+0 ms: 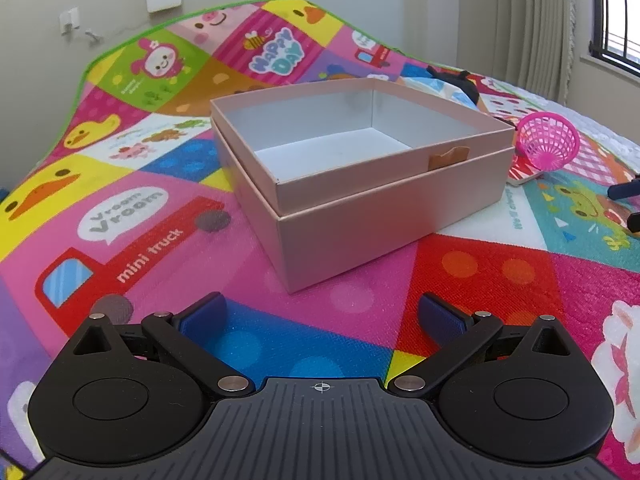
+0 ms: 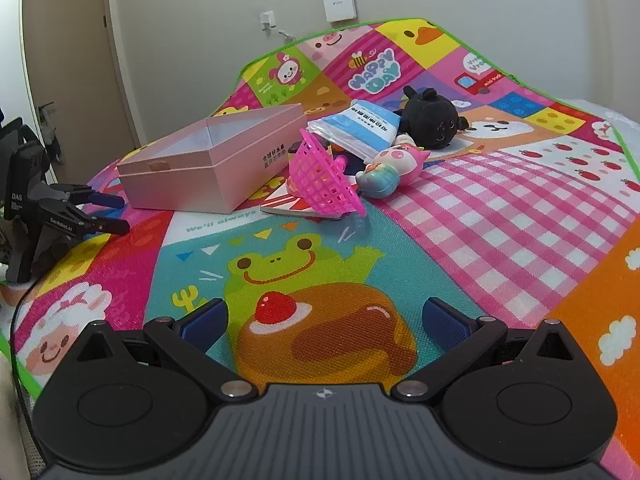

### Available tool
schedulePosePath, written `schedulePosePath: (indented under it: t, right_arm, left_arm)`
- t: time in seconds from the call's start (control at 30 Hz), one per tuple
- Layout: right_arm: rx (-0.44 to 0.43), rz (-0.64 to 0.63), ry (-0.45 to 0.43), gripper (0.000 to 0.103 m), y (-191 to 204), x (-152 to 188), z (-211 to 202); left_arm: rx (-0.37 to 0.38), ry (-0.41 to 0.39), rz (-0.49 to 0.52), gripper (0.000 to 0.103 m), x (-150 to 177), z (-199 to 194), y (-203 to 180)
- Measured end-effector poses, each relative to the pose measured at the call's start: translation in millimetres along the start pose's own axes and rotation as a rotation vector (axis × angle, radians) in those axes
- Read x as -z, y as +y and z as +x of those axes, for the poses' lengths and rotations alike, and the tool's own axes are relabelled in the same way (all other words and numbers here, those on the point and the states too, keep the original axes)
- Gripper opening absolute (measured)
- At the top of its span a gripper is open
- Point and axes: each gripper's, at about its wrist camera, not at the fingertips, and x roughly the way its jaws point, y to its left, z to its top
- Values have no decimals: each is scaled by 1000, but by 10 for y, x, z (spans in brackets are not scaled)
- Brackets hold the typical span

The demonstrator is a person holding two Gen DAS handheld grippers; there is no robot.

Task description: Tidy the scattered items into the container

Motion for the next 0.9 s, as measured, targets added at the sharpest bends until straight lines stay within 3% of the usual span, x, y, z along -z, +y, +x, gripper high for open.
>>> schedulePosePath:
  t: [0.9]
  right_arm:
    - [-28,40,-18,103,-87,22,-29]
  left_arm:
    - [12,1,-15,103,1,17,16]
